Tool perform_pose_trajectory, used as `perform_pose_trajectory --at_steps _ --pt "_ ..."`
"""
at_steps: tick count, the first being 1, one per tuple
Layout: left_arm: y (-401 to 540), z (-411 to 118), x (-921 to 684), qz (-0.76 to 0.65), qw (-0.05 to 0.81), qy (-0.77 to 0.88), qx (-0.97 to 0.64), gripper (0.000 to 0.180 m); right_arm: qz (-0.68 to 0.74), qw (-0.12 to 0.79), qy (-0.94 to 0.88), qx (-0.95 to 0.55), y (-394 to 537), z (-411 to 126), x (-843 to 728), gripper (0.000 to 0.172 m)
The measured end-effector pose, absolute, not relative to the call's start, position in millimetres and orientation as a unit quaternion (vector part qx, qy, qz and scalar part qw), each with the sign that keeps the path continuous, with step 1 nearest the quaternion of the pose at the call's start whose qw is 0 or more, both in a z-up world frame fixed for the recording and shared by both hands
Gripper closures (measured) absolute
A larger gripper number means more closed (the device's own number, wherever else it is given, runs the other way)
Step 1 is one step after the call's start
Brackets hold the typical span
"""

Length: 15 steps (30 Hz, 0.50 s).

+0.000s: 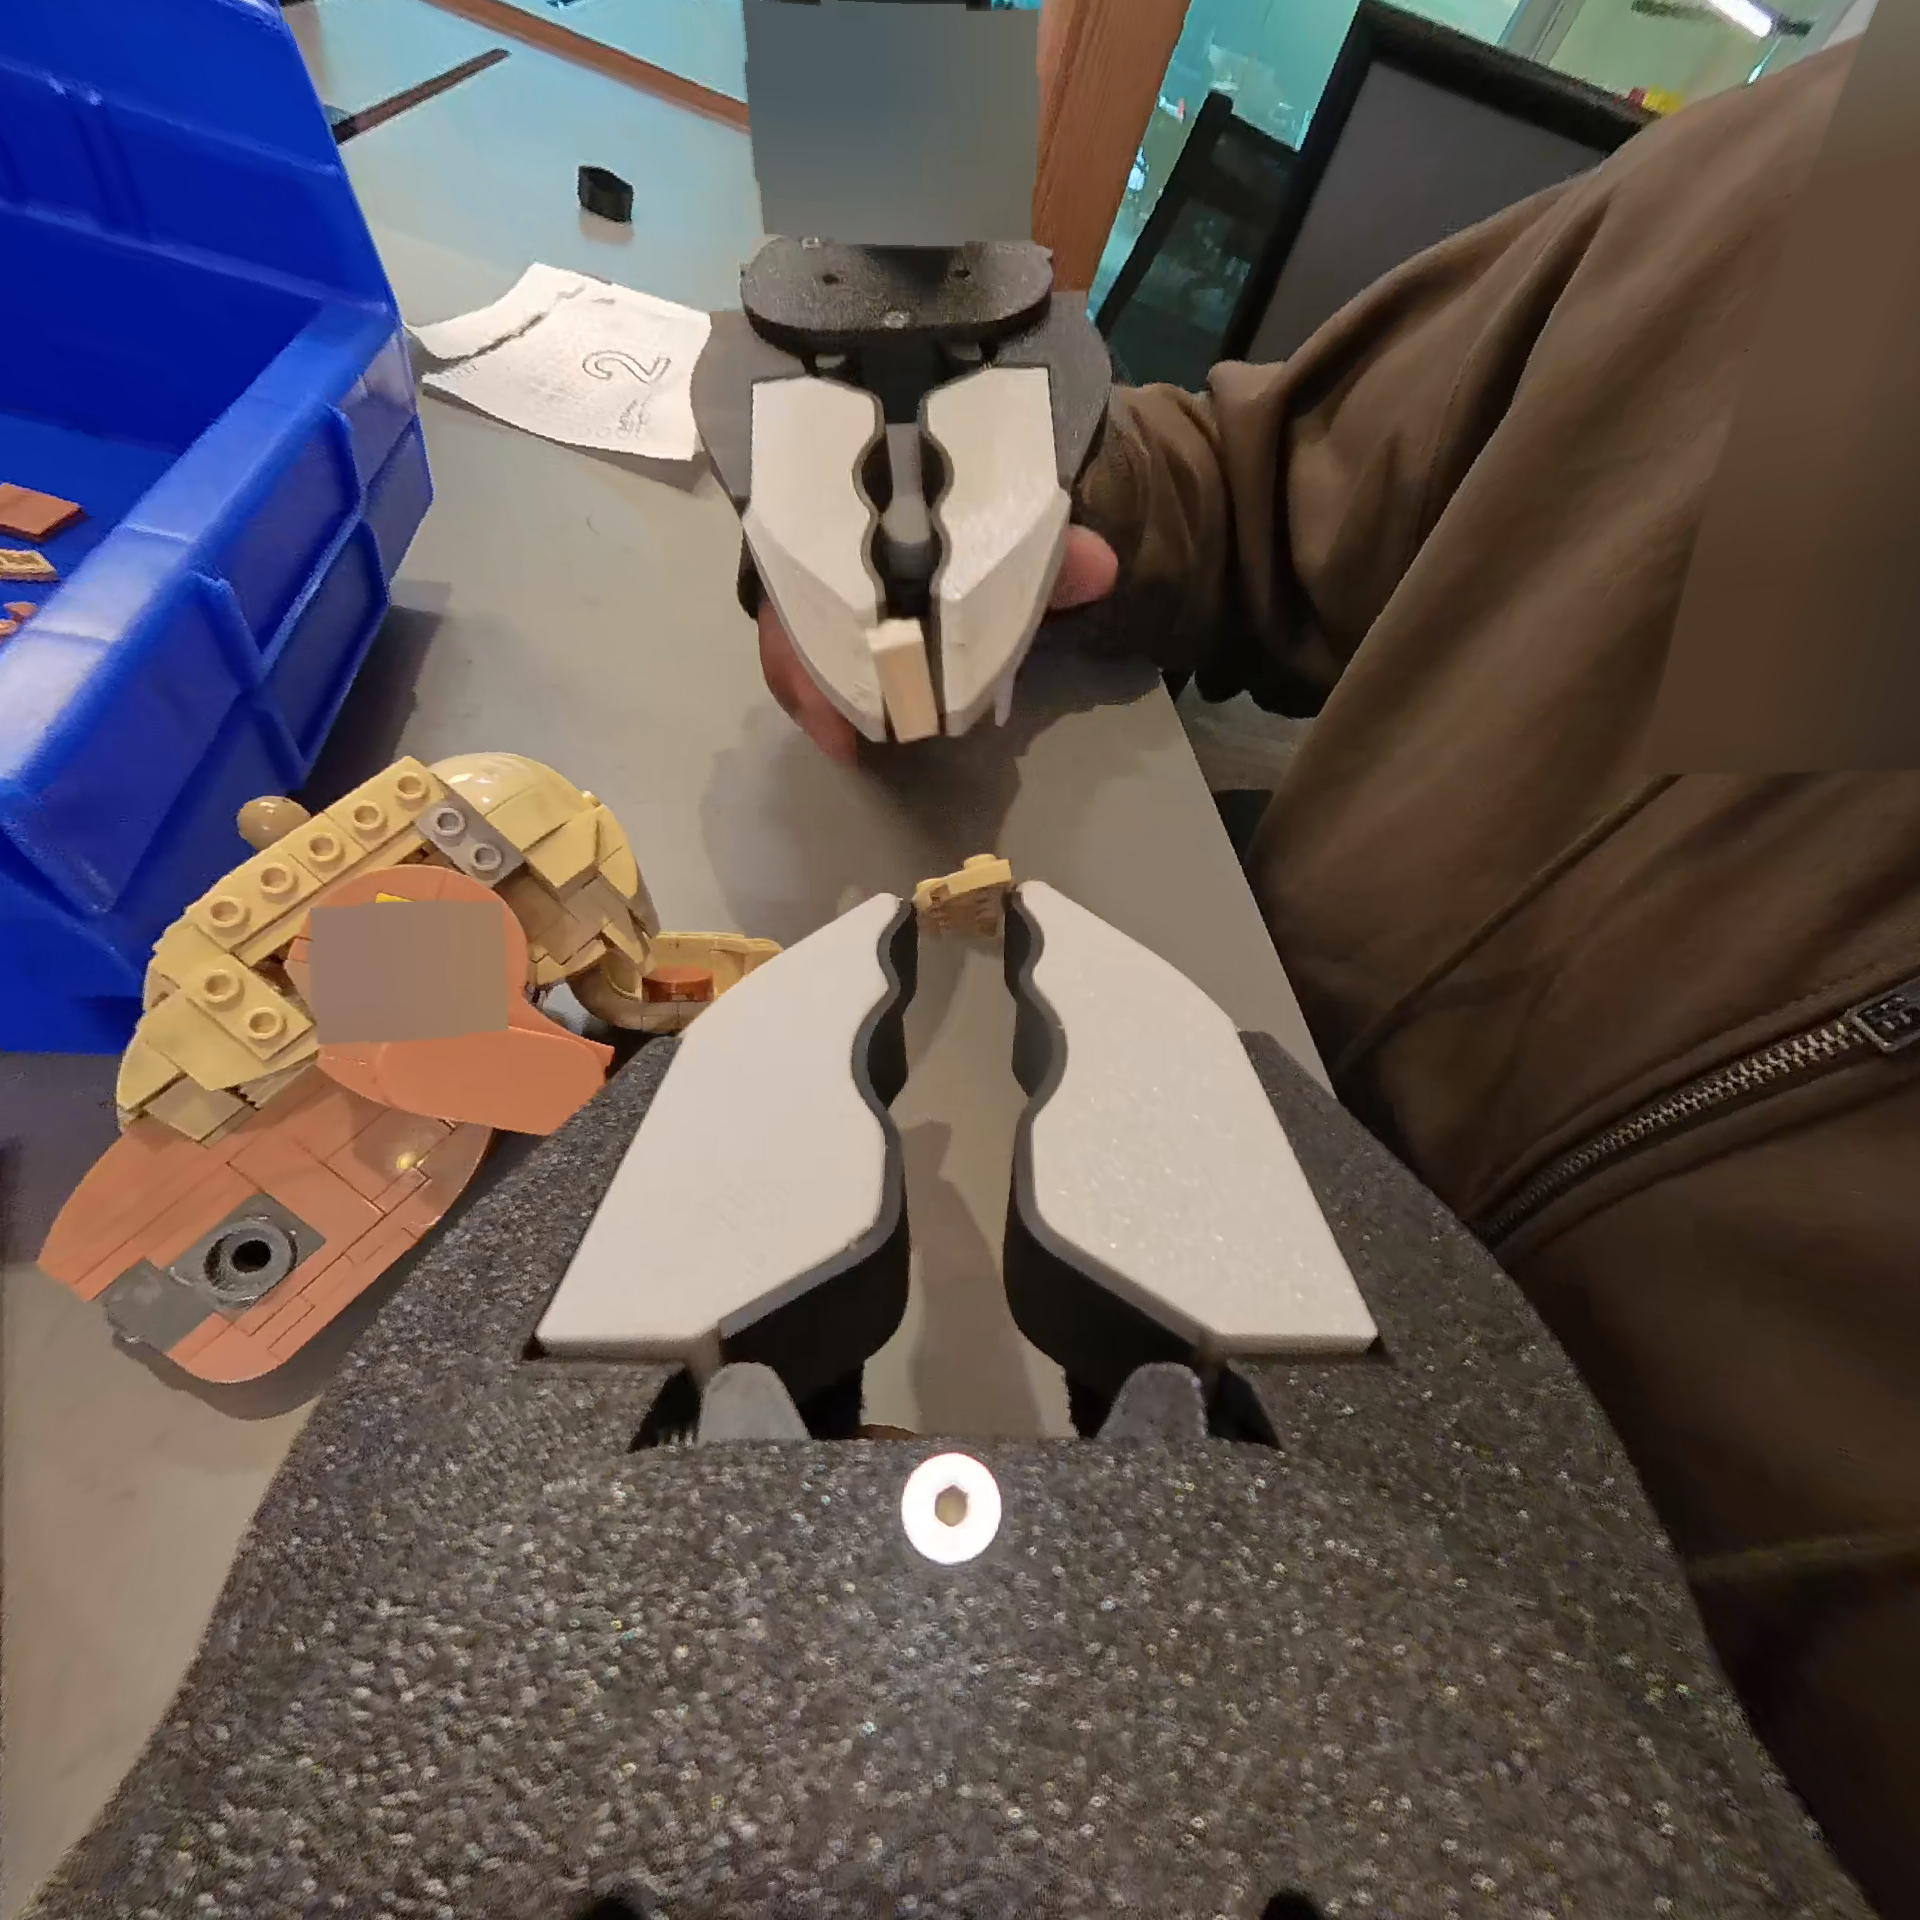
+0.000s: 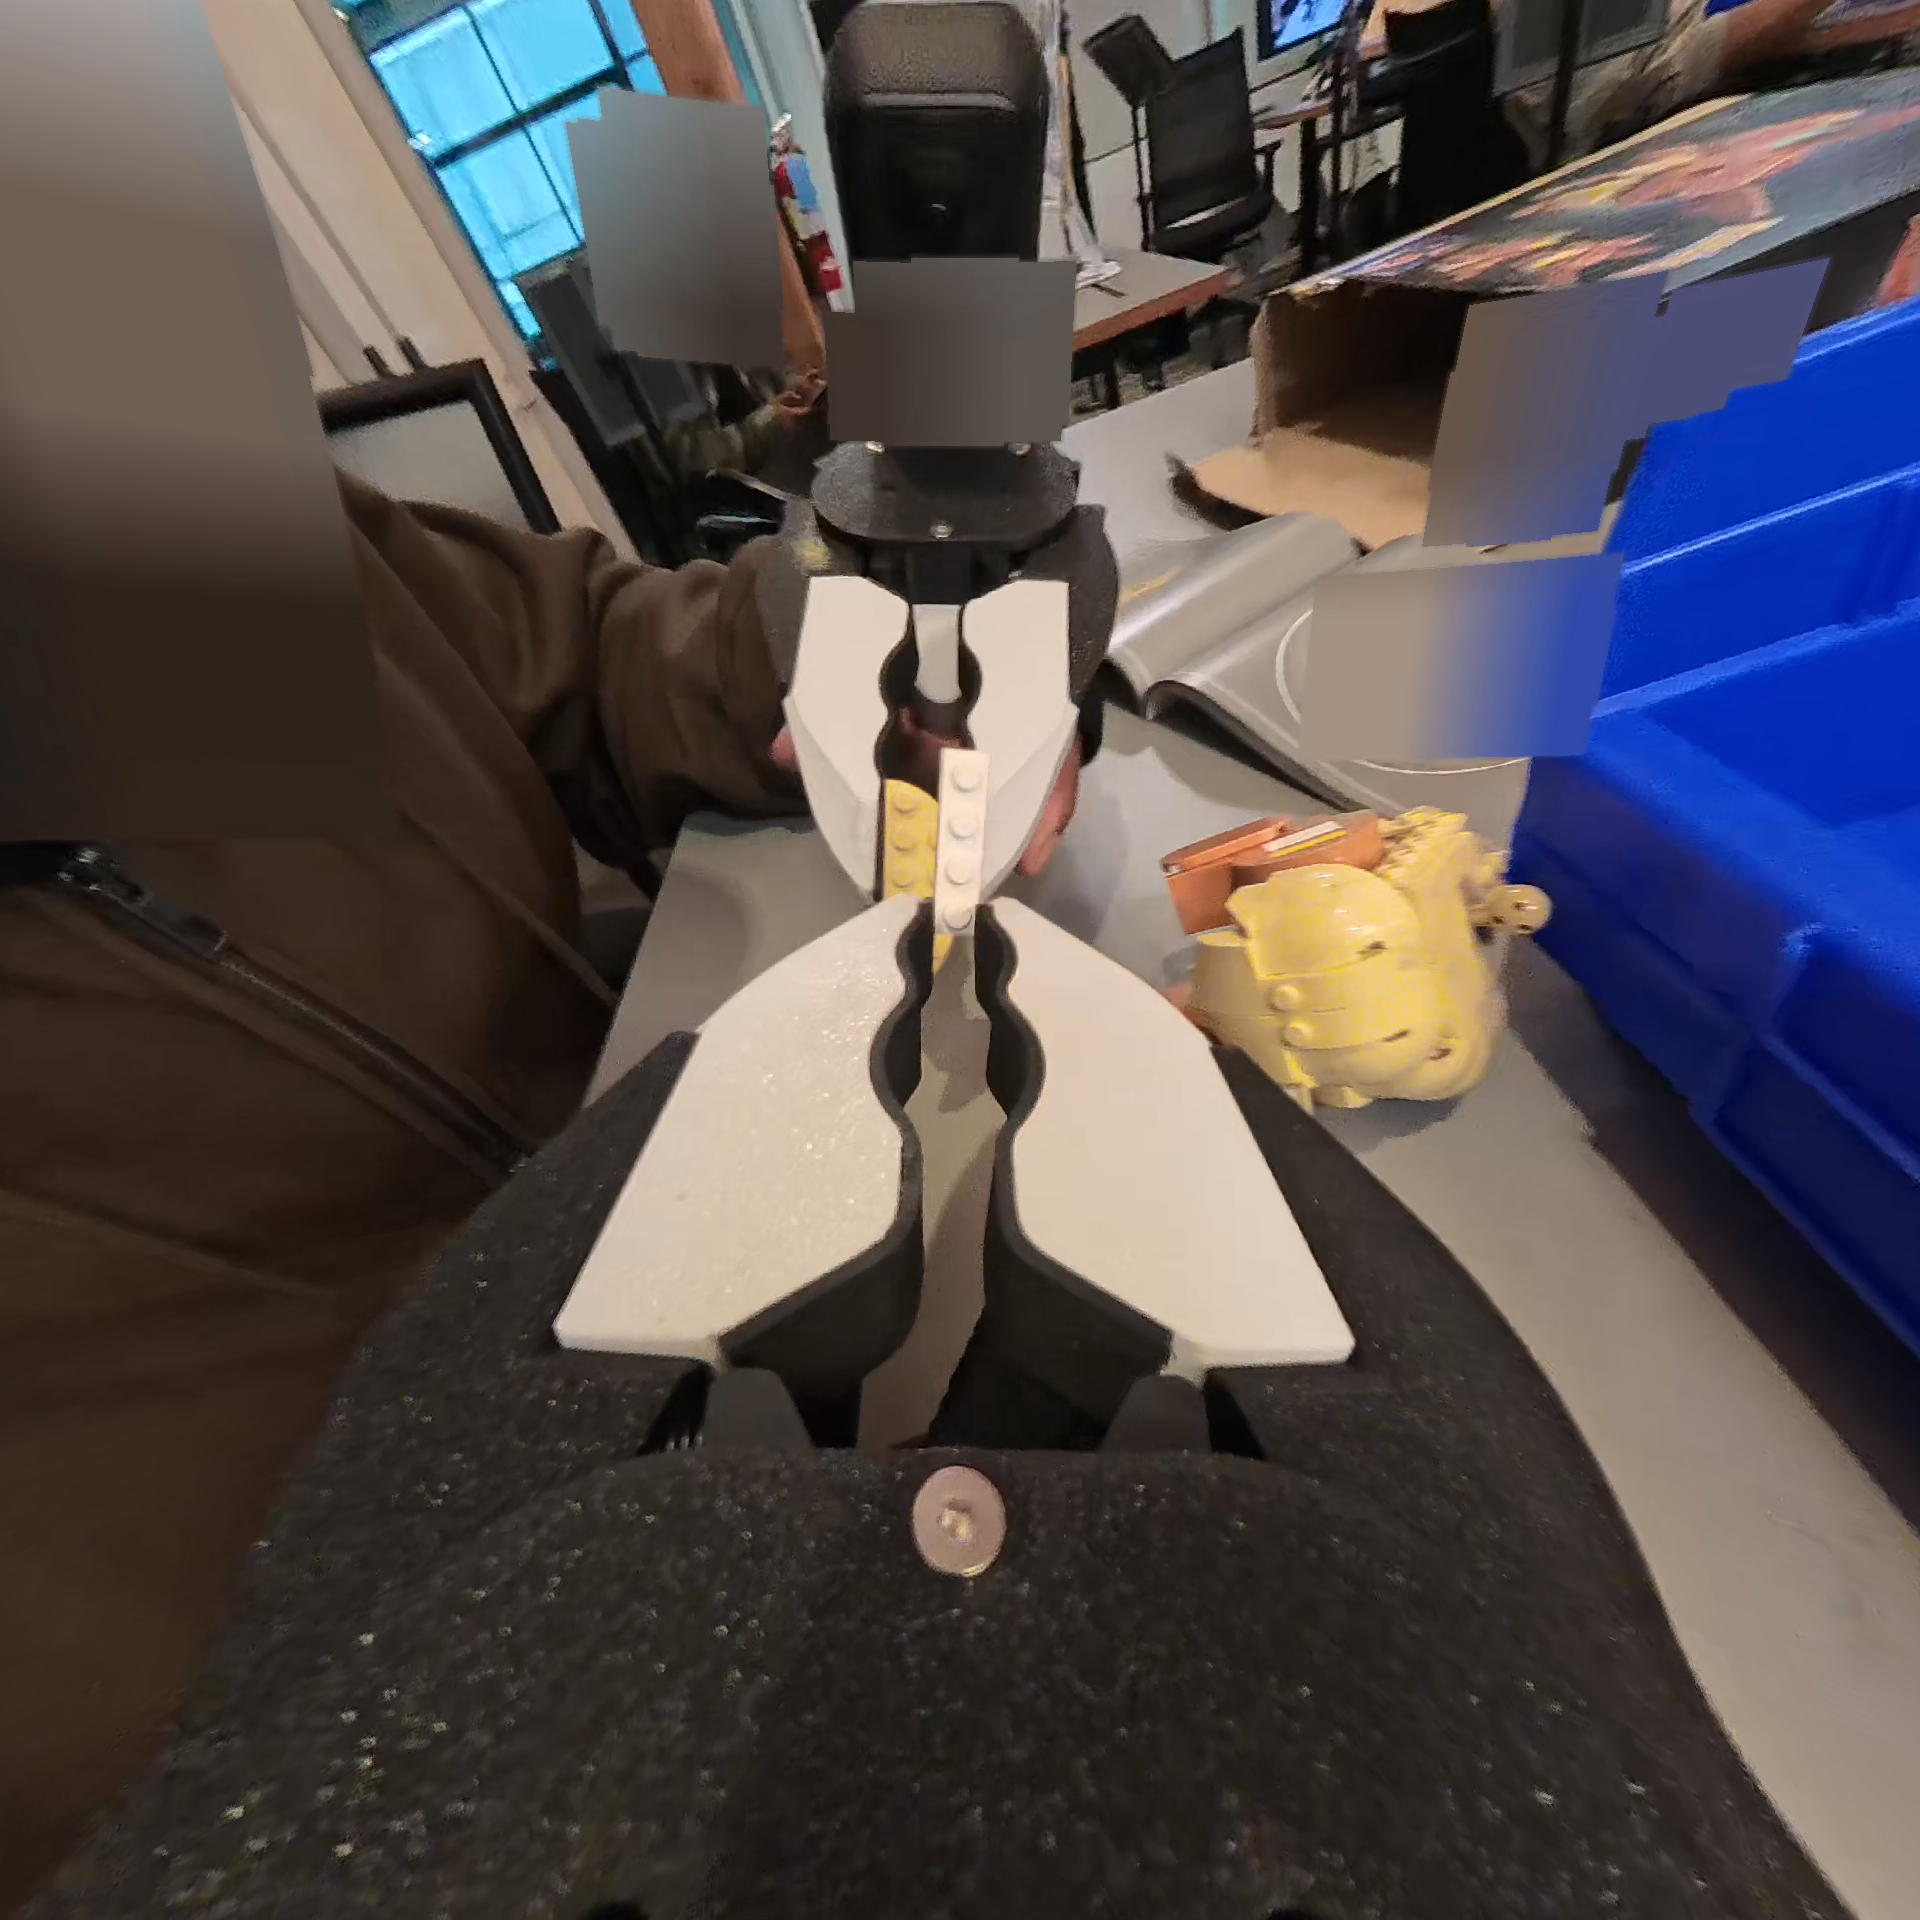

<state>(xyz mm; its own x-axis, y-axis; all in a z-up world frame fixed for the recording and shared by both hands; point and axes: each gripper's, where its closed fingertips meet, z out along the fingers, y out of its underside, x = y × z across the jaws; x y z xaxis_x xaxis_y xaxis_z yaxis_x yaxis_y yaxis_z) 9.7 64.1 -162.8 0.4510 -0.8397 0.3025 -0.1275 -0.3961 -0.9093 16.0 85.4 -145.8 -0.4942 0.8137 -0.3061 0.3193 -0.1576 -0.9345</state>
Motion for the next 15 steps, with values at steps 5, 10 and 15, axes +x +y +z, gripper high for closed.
perform_pose_trajectory --at_steps 5,10,15 --pt "68 -165 9 -0.396 0.446 0.328 -0.732 0.164 0.571 0.261 -0.623 -0.465 96 -145 11 0.164" --pt "71 -164 10 -0.382 0.459 0.330 -0.731 0.164 0.489 0.423 -0.558 -0.520 166 -116 -9 0.164" --pt "74 -164 10 -0.375 0.469 0.325 -0.731 0.164 0.312 0.513 -0.539 -0.591 243 -123 -15 0.142"
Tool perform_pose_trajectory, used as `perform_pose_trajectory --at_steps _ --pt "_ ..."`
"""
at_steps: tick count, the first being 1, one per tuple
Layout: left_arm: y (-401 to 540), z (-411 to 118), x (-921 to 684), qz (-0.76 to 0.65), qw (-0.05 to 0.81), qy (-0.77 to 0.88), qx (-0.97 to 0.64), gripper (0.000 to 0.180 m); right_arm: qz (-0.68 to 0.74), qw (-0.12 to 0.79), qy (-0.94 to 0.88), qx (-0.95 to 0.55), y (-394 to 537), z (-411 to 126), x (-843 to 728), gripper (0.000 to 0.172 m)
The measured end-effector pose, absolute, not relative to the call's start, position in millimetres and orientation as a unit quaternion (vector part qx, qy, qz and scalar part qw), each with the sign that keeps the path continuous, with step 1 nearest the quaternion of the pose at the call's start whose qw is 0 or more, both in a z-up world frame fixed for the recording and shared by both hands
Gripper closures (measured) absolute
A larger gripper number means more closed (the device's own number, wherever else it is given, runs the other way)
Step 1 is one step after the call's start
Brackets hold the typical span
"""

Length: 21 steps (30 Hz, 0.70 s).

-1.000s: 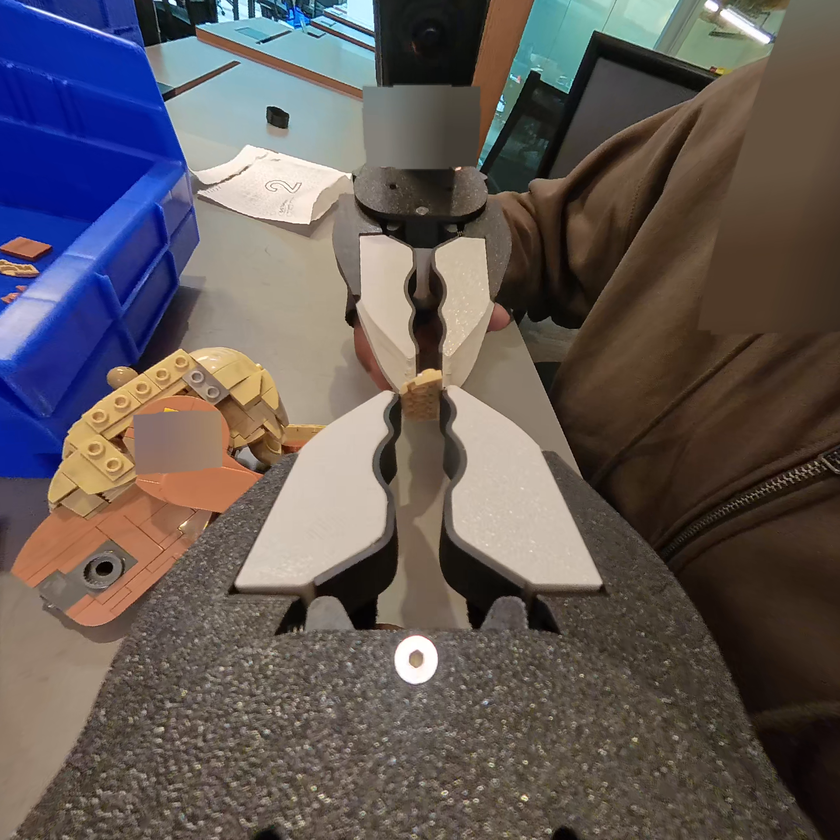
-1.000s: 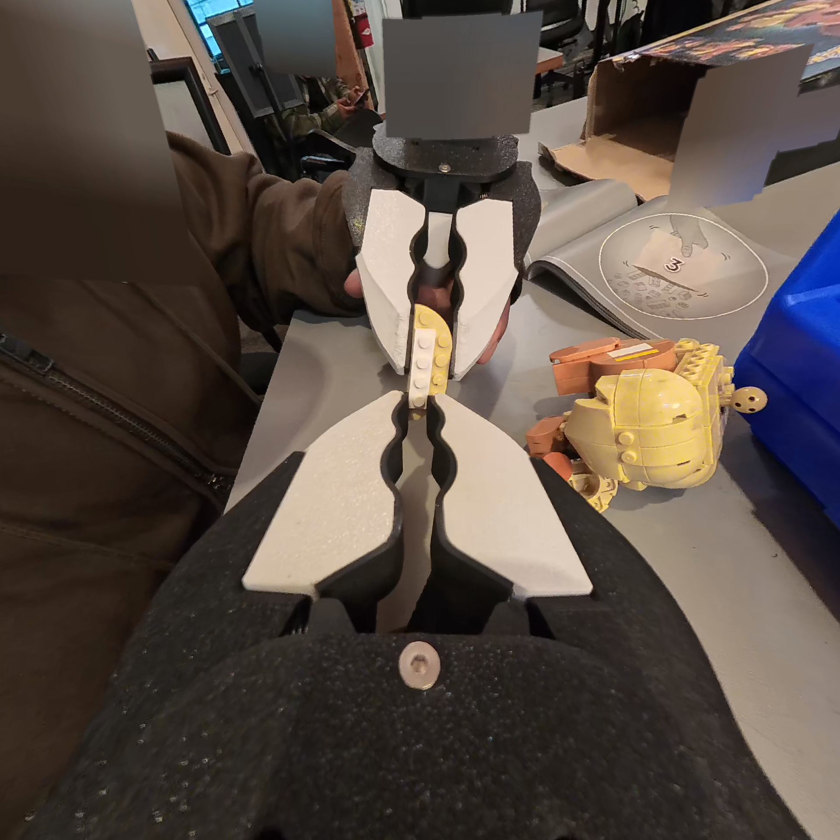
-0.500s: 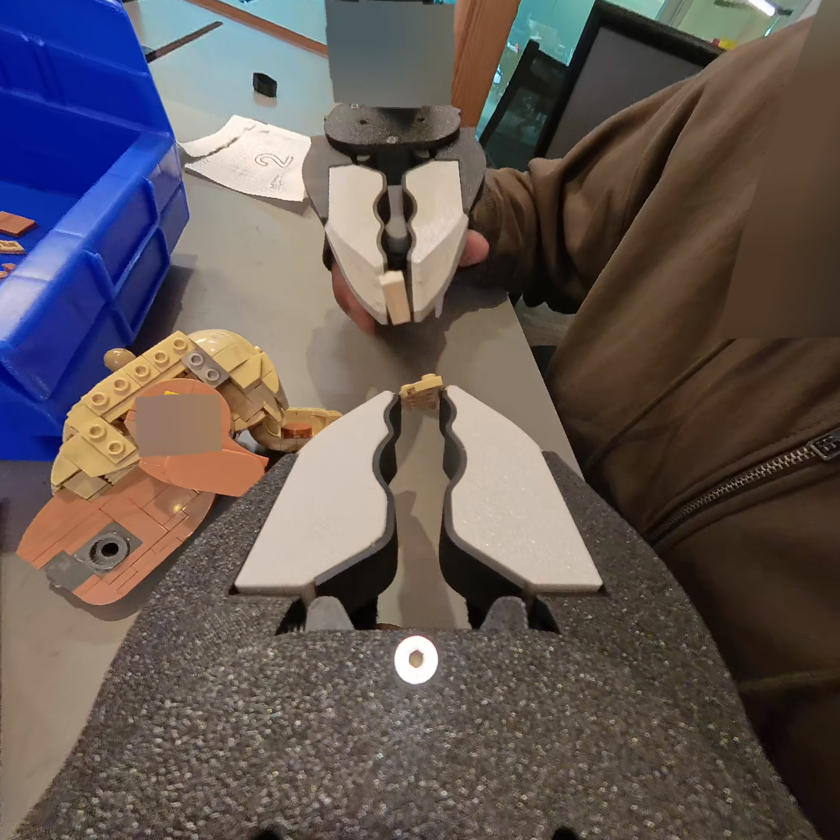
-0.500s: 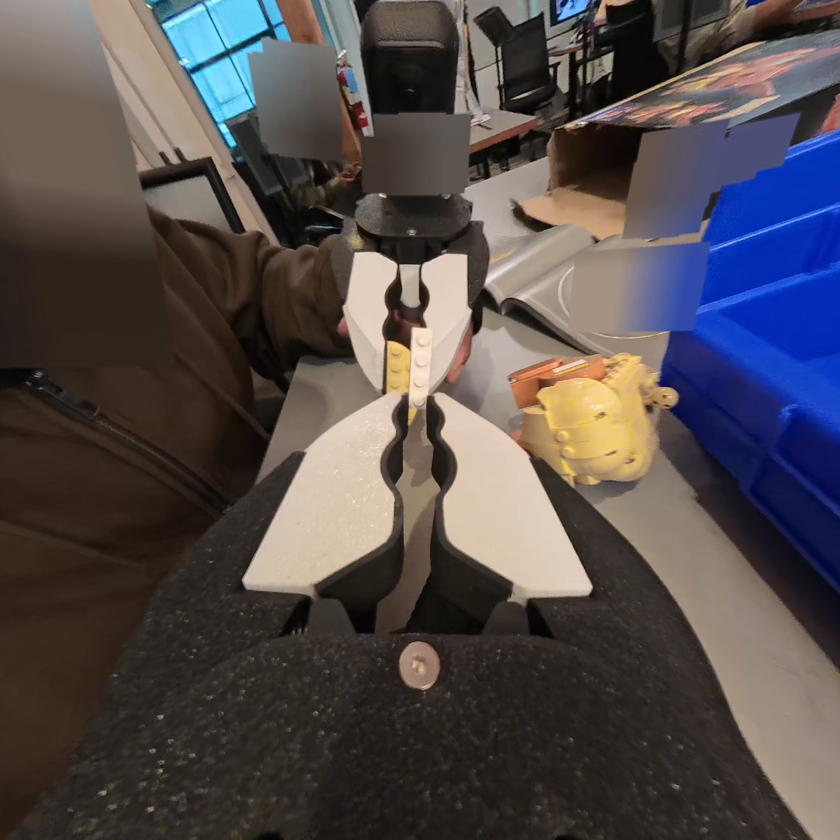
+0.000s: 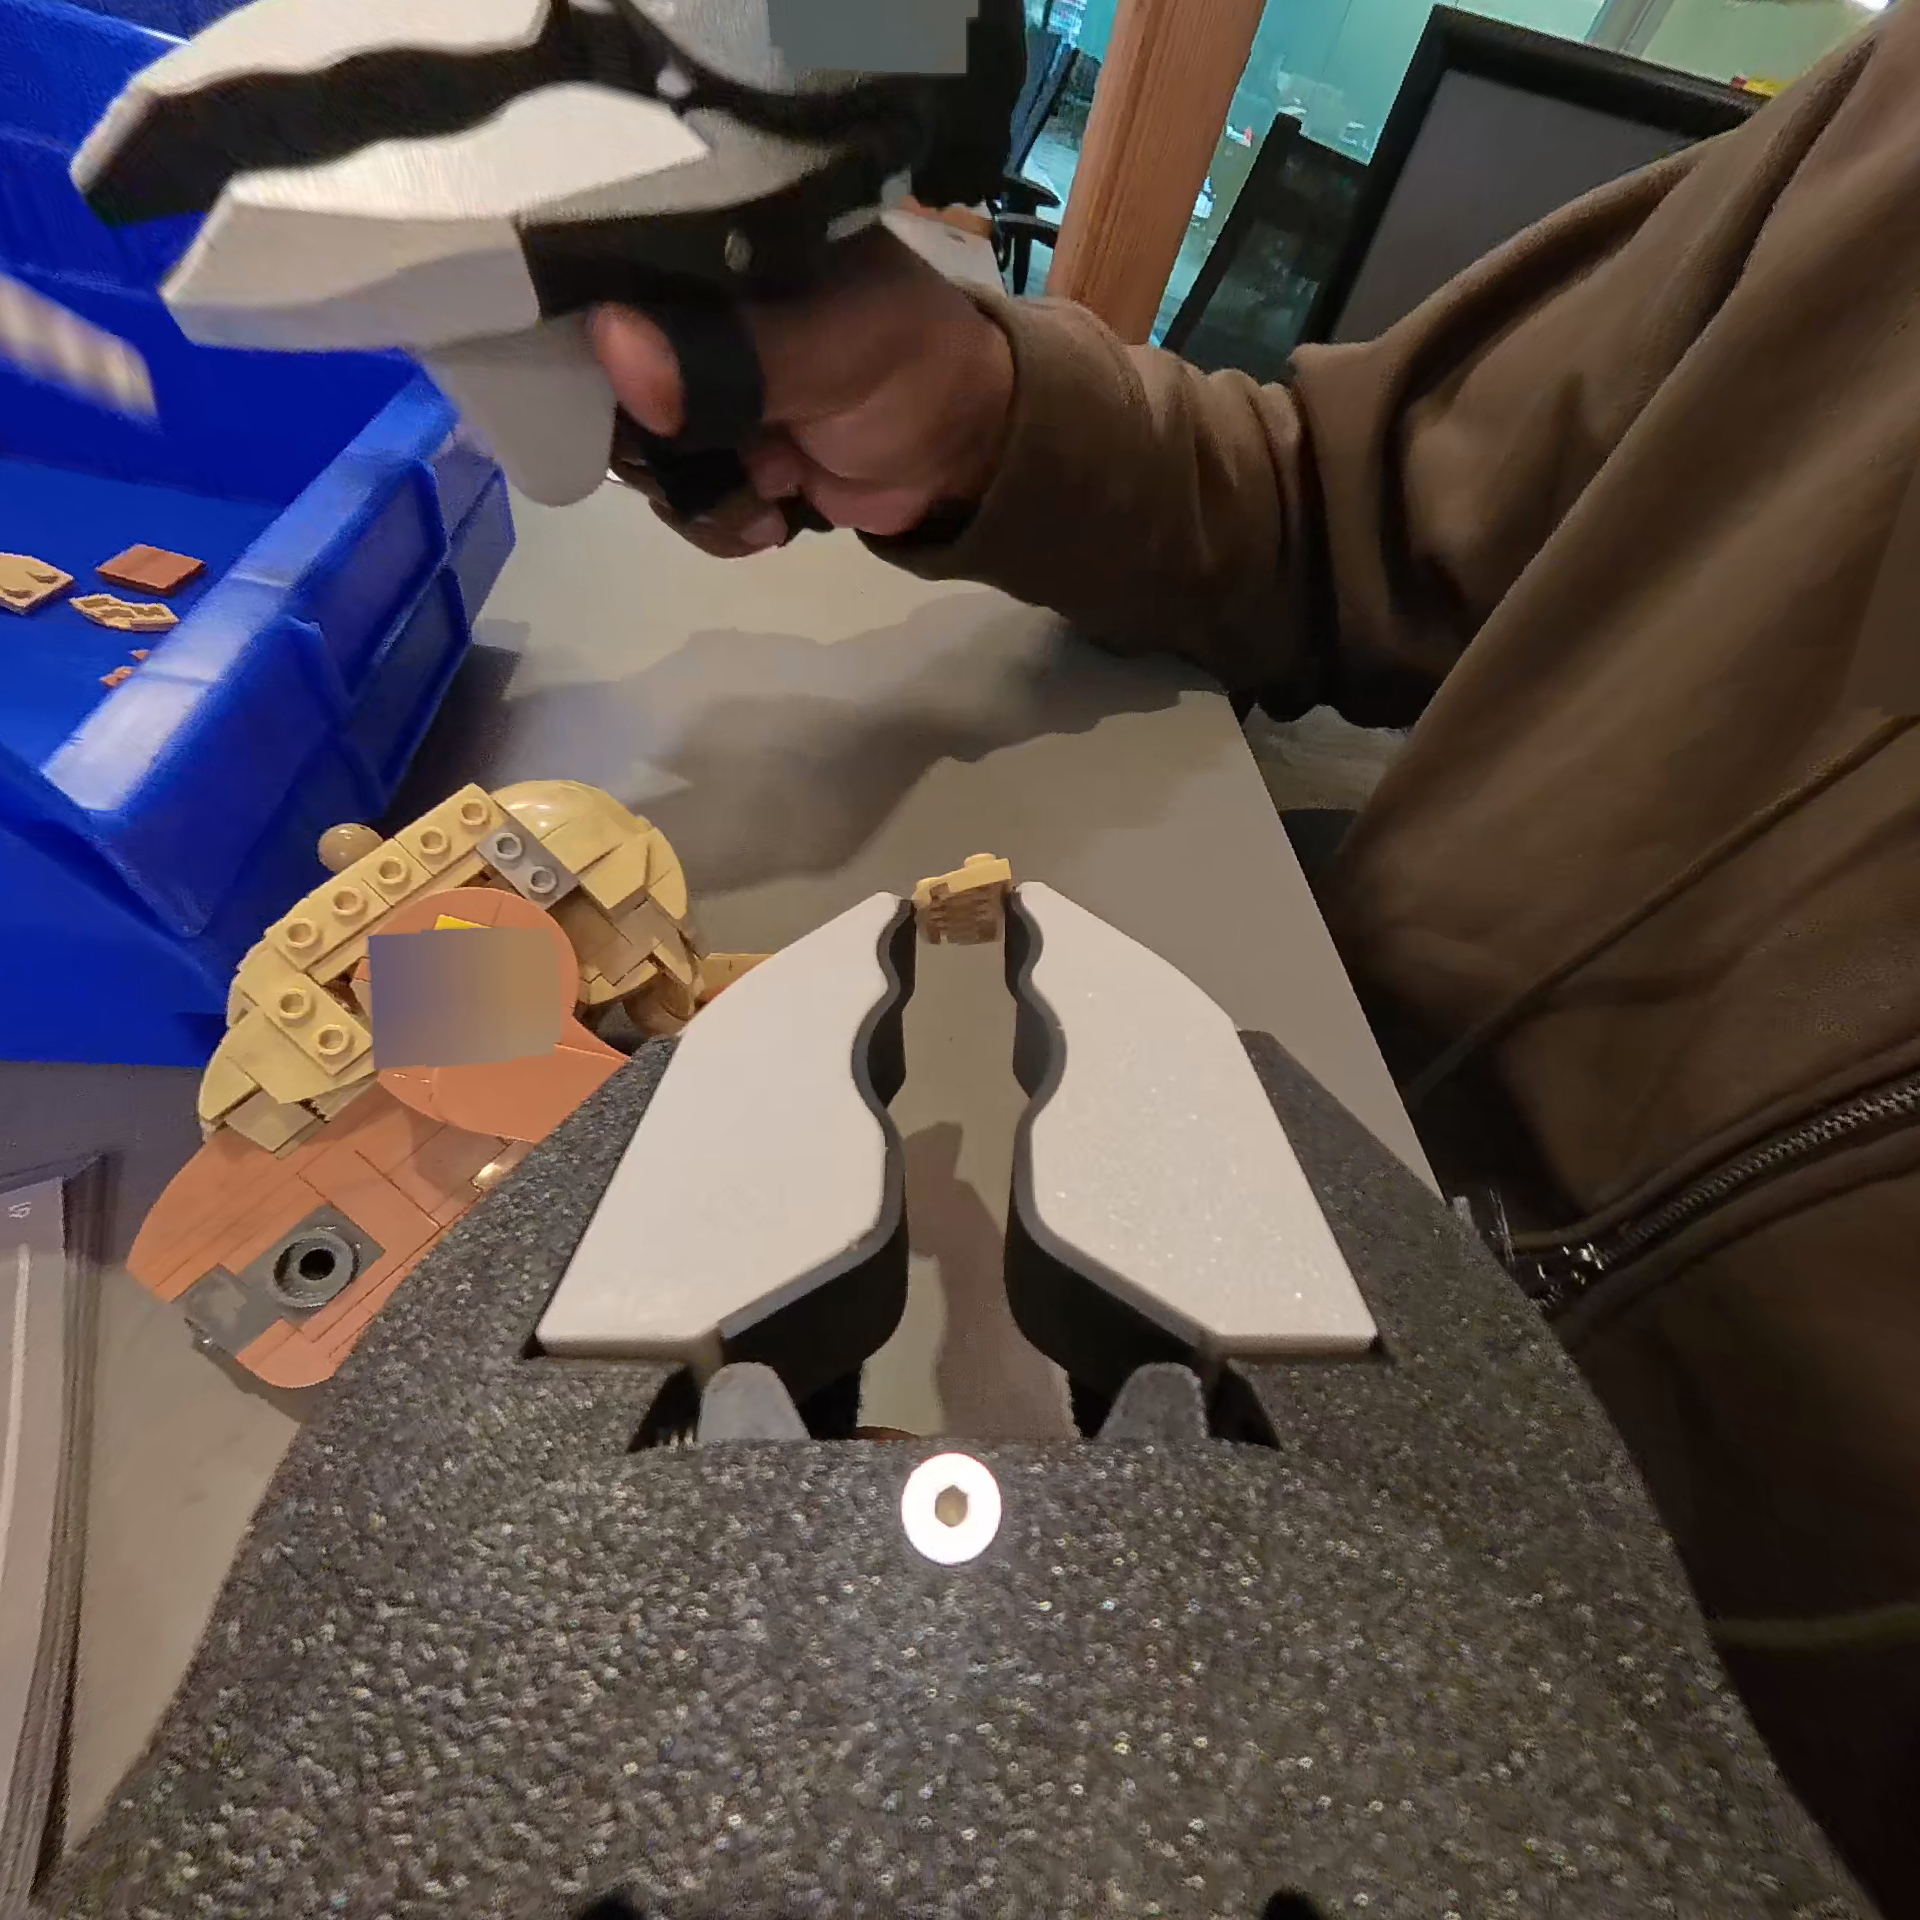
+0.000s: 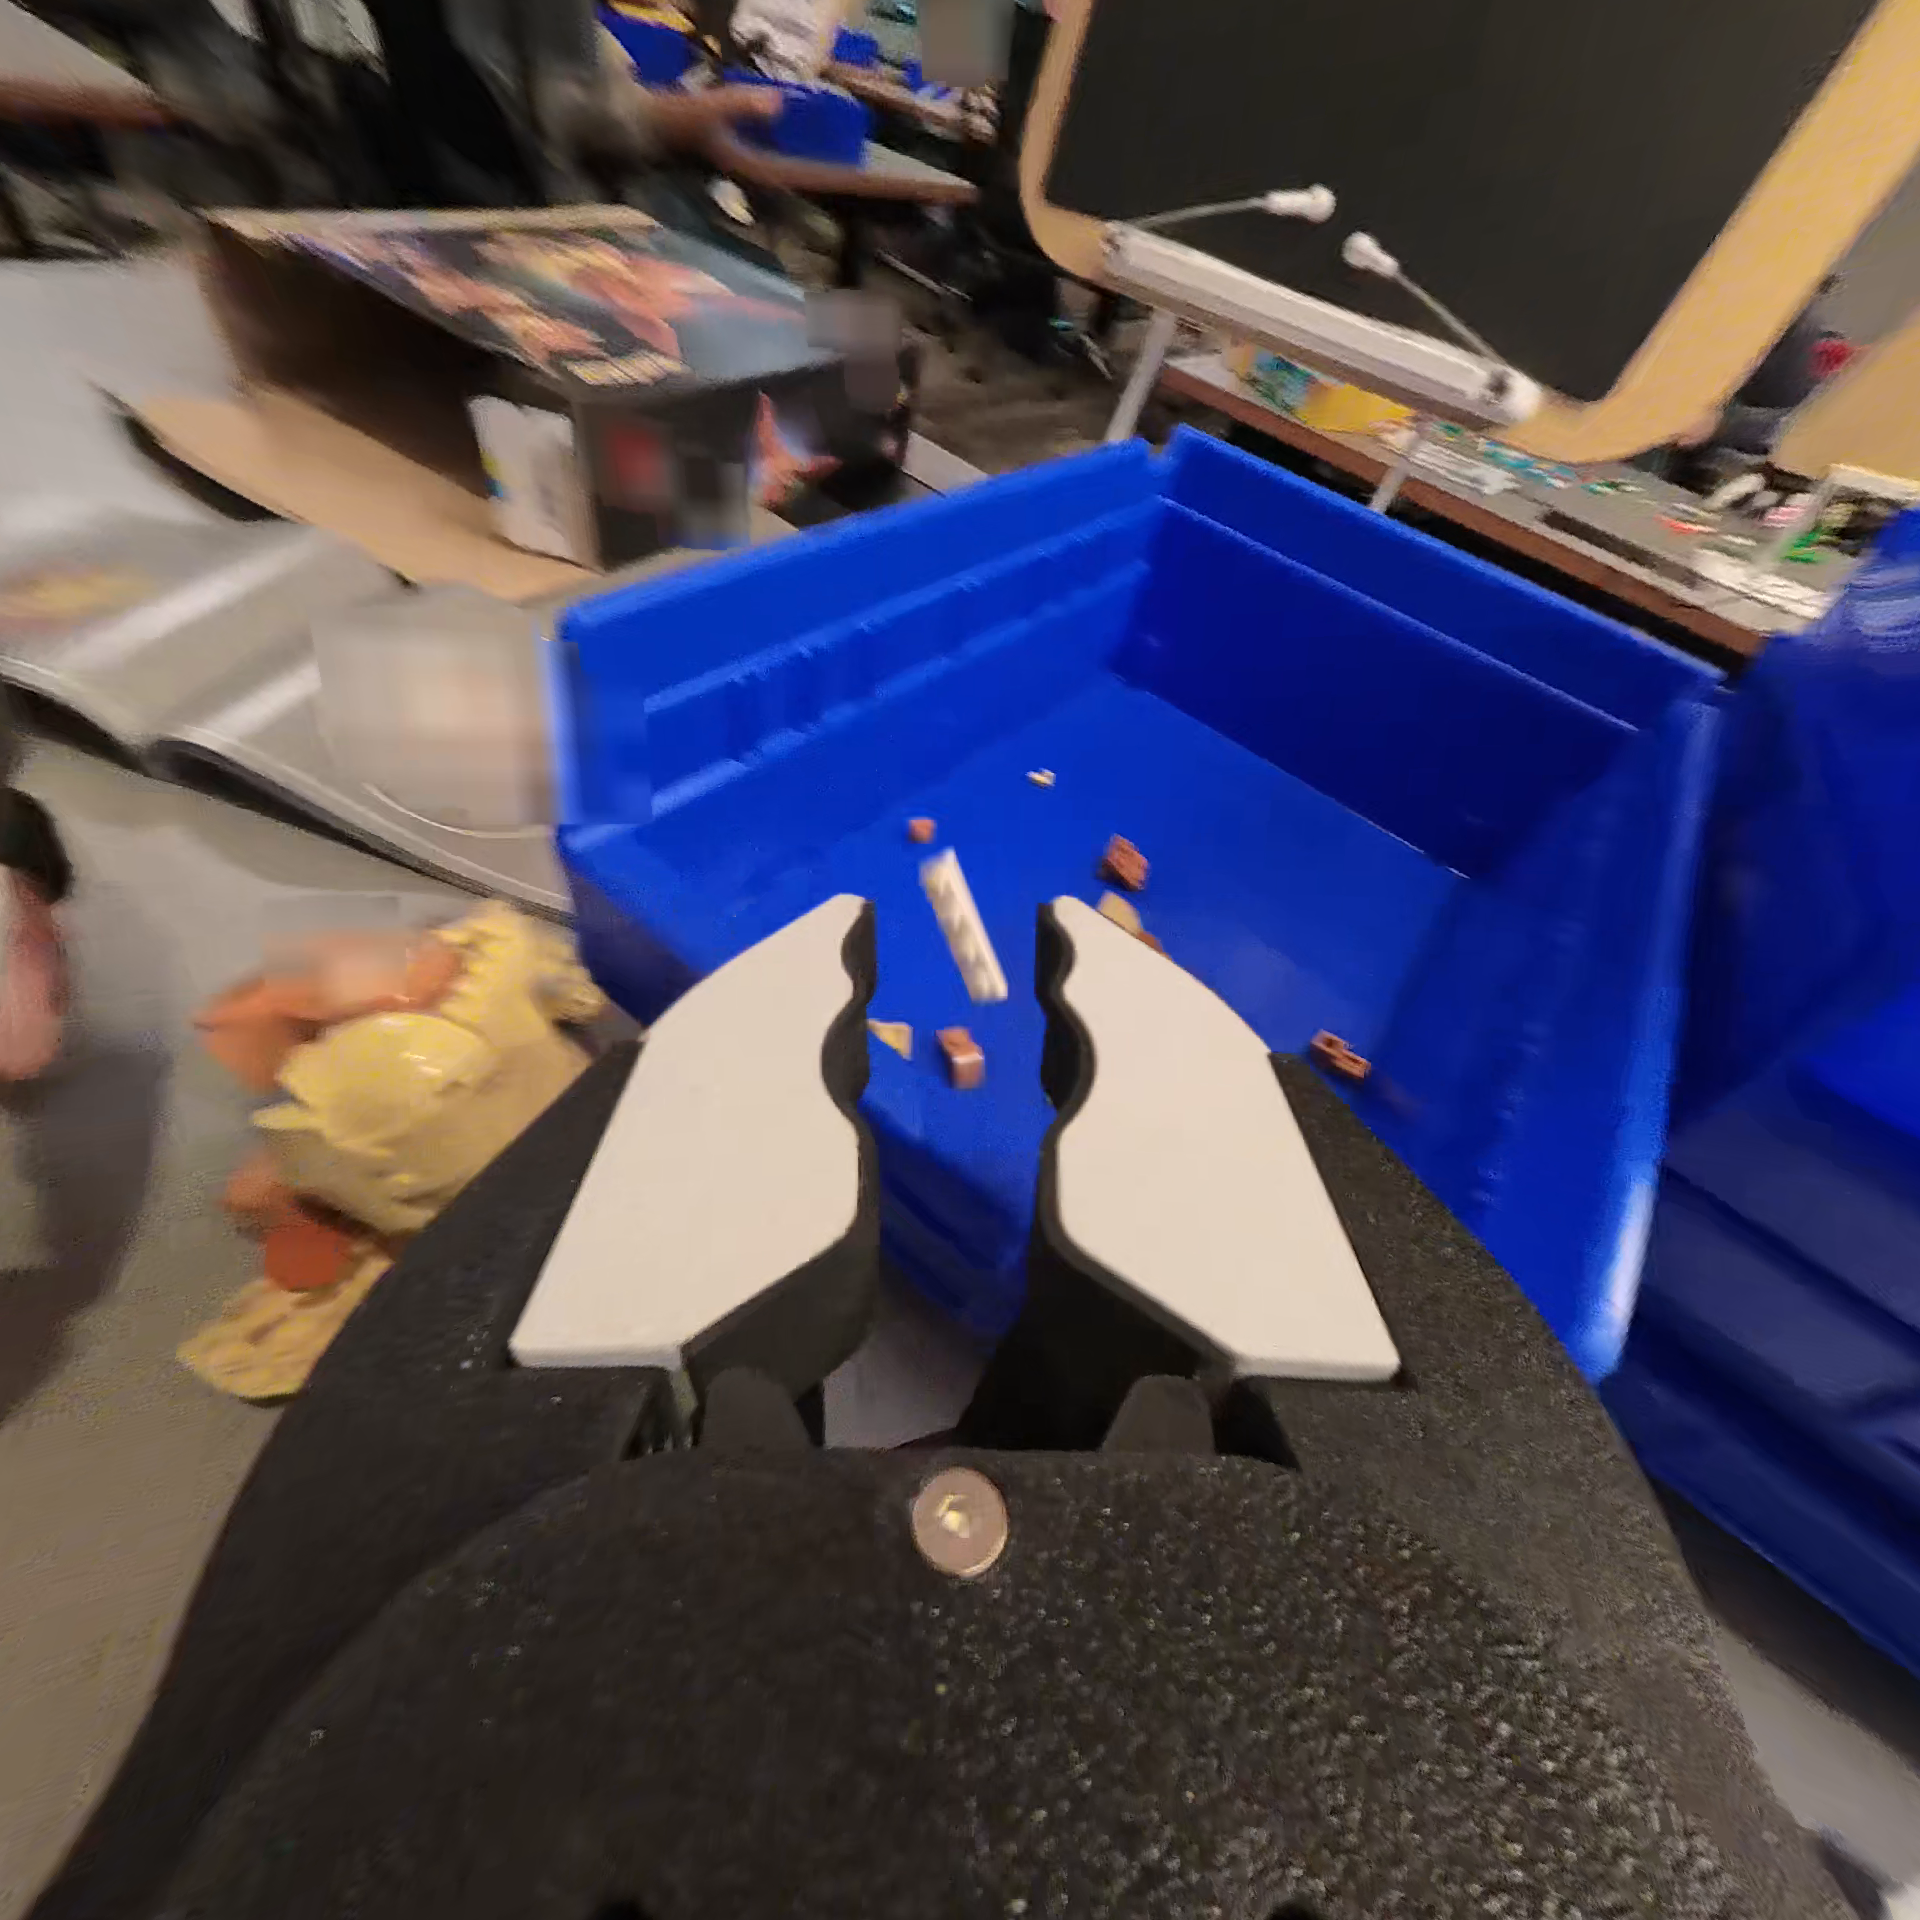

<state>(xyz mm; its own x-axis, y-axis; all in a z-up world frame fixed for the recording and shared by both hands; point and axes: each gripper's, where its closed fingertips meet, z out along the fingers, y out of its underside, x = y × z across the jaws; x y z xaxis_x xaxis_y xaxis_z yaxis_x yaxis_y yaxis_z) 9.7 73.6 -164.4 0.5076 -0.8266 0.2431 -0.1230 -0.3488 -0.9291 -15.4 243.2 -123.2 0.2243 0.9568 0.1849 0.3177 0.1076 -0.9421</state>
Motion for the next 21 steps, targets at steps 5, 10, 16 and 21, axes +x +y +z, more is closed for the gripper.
perform_pose_trajectory --at_steps 5,10,16,21 --pt "84 -153 -1 -0.373 0.507 0.284 -0.723 0.164 0.326 0.524 -0.561 -0.551 229 -126 -4 0.139" --pt "95 -123 -21 -0.424 0.565 0.186 -0.683 0.164 0.346 0.533 -0.659 -0.402 158 -130 -6 0.139" --pt "101 -116 -29 -0.459 0.578 0.125 -0.663 0.164 0.346 0.552 -0.687 -0.322 108 -134 -19 0.136" --pt "99 -118 -22 -0.470 0.570 0.123 -0.662 0.164 0.360 0.572 -0.663 -0.323 101 -126 -27 0.158"
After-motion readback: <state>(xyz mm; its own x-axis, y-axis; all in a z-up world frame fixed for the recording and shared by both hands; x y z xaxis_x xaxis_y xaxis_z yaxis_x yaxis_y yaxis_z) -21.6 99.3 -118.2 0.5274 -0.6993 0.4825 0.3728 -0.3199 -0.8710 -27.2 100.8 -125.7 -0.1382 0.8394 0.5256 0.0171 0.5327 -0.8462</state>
